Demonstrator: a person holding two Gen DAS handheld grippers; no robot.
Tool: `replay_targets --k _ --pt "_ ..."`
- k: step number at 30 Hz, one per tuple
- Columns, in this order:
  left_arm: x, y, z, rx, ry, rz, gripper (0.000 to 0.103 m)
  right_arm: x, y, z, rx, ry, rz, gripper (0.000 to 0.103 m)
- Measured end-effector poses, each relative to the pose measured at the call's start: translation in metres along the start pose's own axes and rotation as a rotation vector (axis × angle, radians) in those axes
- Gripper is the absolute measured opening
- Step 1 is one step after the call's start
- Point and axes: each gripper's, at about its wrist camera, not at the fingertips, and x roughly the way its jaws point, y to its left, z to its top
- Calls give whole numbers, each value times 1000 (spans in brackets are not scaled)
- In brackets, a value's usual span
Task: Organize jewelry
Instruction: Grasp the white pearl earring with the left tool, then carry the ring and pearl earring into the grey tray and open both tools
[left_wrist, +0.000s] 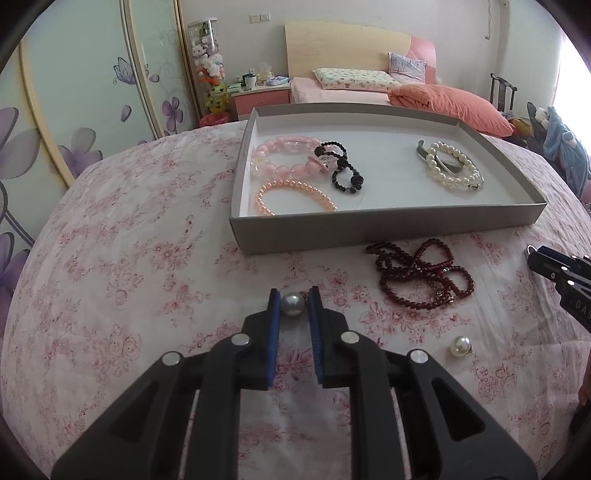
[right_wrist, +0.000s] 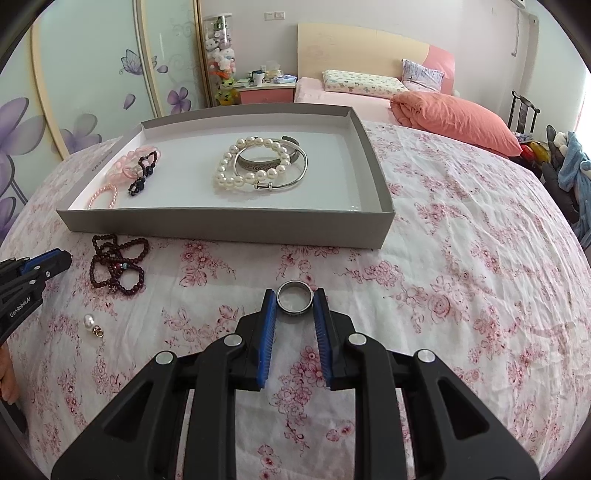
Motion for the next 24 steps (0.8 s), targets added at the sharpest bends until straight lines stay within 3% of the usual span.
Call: replay_targets --k 24 --pt "-1 0 0 8 1 9 16 0 0 0 1 0 1 22"
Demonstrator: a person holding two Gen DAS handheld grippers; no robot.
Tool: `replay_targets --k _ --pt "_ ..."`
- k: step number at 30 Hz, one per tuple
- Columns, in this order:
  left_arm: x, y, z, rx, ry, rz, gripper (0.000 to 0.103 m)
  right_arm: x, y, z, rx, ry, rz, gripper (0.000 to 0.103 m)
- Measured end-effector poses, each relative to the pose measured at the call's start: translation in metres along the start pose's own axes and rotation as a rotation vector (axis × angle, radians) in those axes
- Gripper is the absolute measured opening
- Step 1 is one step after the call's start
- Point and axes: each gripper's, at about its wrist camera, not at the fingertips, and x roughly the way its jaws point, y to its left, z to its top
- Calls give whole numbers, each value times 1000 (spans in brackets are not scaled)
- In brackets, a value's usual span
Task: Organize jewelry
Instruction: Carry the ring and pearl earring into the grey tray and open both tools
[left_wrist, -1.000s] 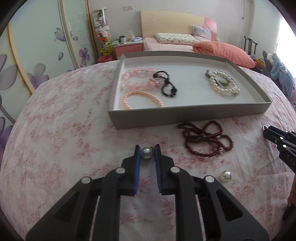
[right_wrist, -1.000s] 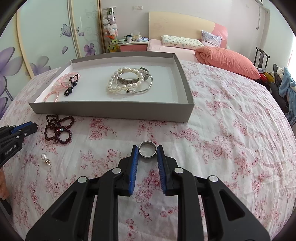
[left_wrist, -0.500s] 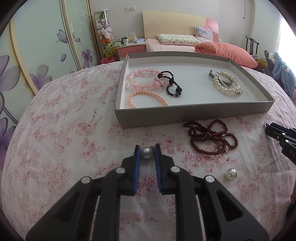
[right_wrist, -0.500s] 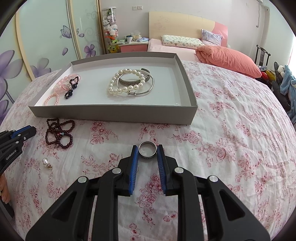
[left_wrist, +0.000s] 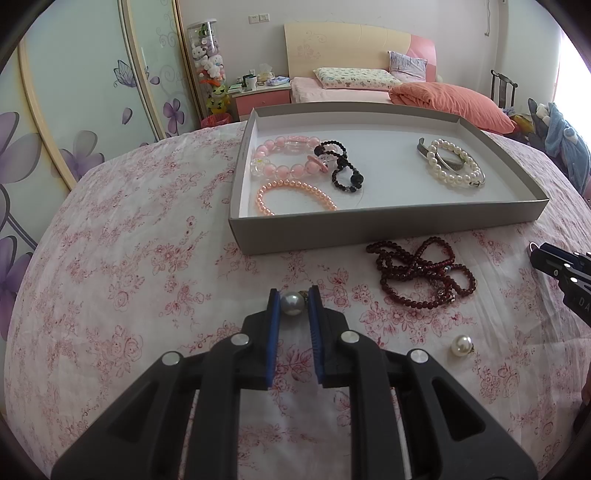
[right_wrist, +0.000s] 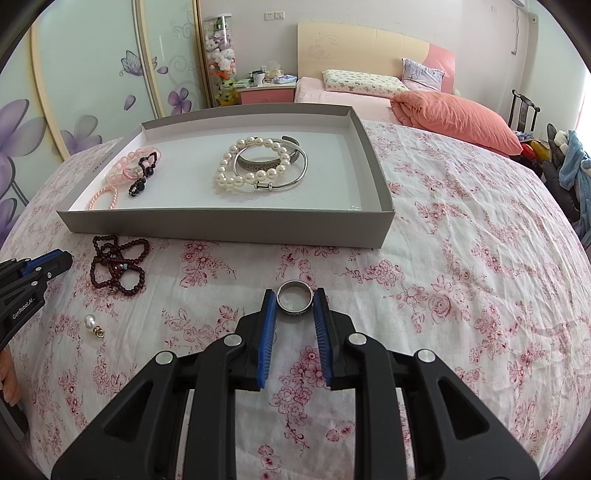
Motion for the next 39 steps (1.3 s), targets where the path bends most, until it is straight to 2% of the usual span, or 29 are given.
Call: replay_targets --k 15,18,23,31,34,39 --pt "0 1 1 -12 -3 -17 16 0 2 0 -14 -4 -18 22" --pt "-4 1 0 -8 -15 -25 16 -5 0 1 15 -21 9 22" --pt "-29 1 2 -12 -91 -55 16 -40 0 11 34 -147 41 22" --pt "-90 -12 15 -3 -338 -40 16 -107 26 13 -63 -455 29 22" --pt "-104 -19 16 10 -406 -23 16 -118 33 11 -91 -523 21 22" --pt "-109 -19 20 -10 -441 -41 16 -121 30 17 -55 -563 42 22"
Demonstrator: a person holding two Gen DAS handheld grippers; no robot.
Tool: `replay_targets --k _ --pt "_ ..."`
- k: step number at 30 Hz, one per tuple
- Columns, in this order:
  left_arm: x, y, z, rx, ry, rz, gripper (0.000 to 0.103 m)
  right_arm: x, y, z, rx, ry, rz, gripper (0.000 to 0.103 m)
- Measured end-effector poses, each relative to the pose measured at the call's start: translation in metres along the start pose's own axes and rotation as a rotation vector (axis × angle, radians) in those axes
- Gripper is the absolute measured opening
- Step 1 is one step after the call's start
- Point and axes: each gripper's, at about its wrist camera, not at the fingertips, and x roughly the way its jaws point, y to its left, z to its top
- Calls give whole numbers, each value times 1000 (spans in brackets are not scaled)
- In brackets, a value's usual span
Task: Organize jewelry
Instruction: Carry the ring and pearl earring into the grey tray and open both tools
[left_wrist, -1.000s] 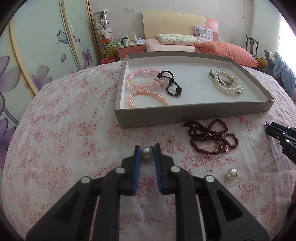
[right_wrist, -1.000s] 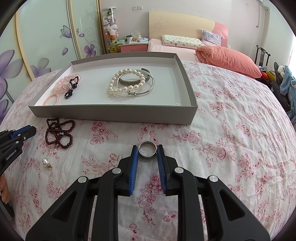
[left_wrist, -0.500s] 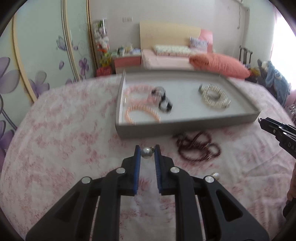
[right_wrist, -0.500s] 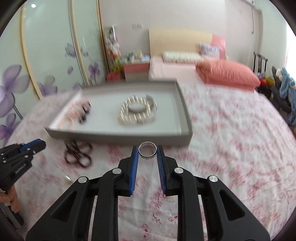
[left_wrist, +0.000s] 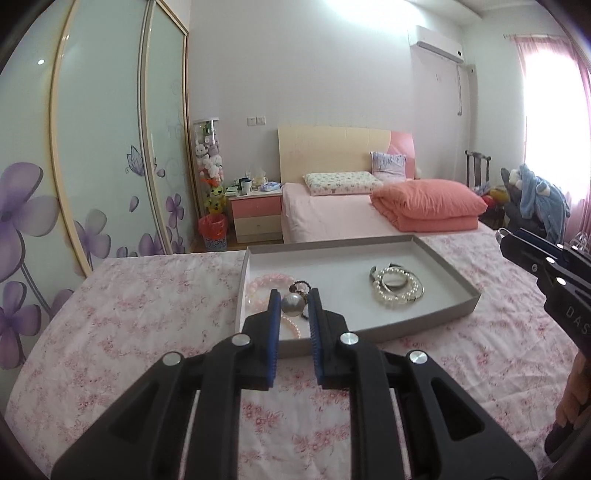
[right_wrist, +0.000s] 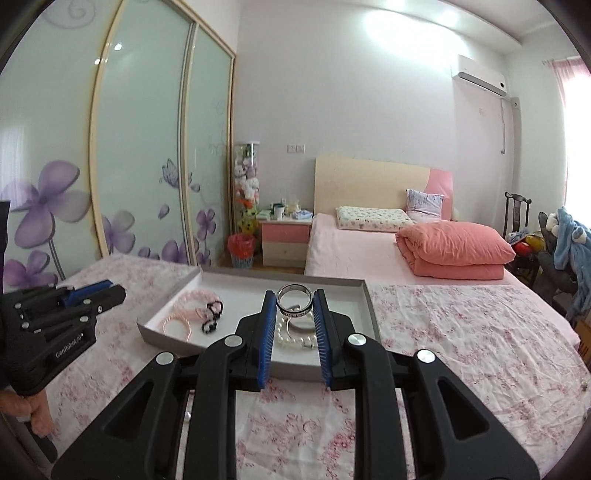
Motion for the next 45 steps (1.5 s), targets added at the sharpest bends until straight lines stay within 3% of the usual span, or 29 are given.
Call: replay_targets --k 15,30,38,40,41,43,45 --pt "41 13 27 -52 -7 -25 16 38 -11 21 76 -25 21 22" --pt "112 6 33 -44 70 -26 16 123 -19 8 130 120 19 22" --pt "139 0 28 -44 134 -53 16 144 -19 2 155 189 35 22" --pt "143 0 27 -48 149 -62 19 146 -21 1 166 204 36 31" --pt "145 0 26 -51 154 -65 25 146 -24 0 169 203 32 40" --pt "145 0 25 -53 152 -54 32 140 -28 -2 173 197 28 41" --pt "146 4 23 -62 158 -47 32 138 -30 -5 179 205 26 41"
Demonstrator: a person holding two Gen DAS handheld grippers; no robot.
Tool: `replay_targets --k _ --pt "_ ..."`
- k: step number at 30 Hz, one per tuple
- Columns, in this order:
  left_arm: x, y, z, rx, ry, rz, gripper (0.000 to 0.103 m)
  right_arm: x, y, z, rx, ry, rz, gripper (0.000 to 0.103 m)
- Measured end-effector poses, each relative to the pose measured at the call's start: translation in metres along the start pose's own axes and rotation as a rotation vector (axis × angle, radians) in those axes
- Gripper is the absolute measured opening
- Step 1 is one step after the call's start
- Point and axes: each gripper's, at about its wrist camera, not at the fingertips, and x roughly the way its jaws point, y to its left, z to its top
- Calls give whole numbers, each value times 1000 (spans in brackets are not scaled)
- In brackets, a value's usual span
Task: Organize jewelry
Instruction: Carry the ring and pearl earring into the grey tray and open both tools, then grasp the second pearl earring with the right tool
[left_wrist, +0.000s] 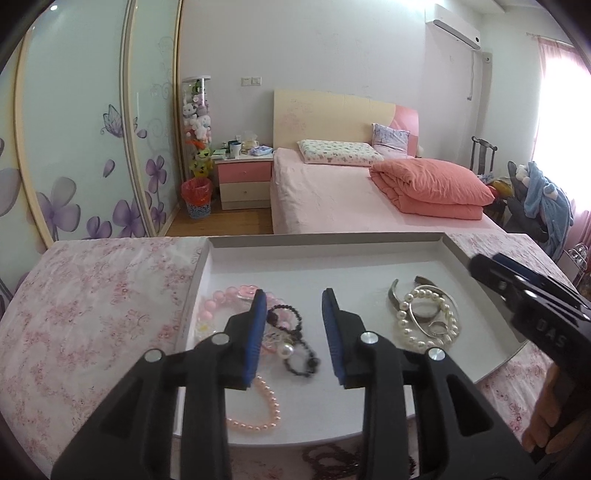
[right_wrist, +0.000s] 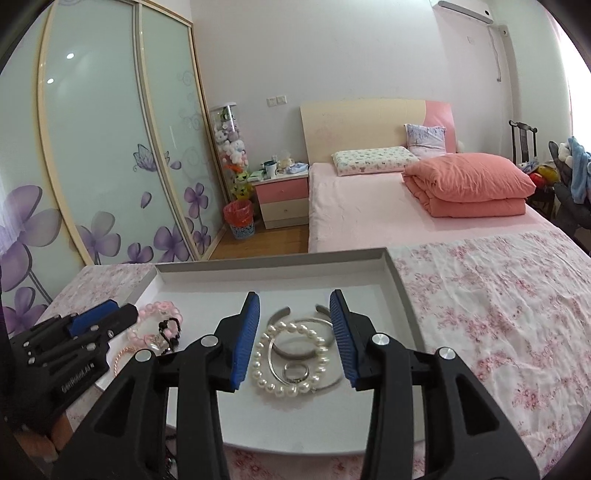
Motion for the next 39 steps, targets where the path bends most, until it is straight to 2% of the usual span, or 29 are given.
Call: replay_targets --k 9,17,25,32,37,39 --pt "-9 22 -1 -55 6 23 36 -14 -5 -7 -5 16 8 41" --pt "-21 30 -13 -61 14 58 39 -27 9 -28 -52 76 49 41" --pt "-25 39 -22 -67 34 78 40 -49 33 -69 -119 211 166 41" --pt "-30 45 -33 -75 56 86 43 -59 73 -99 -252 323 277 41" --pt "-32 50 -36 -80 63 98 43 -55 91 -109 -300 377 289 41" --pt "-32 52 -36 -83 65 103 43 -51 94 -109 -312 393 284 37"
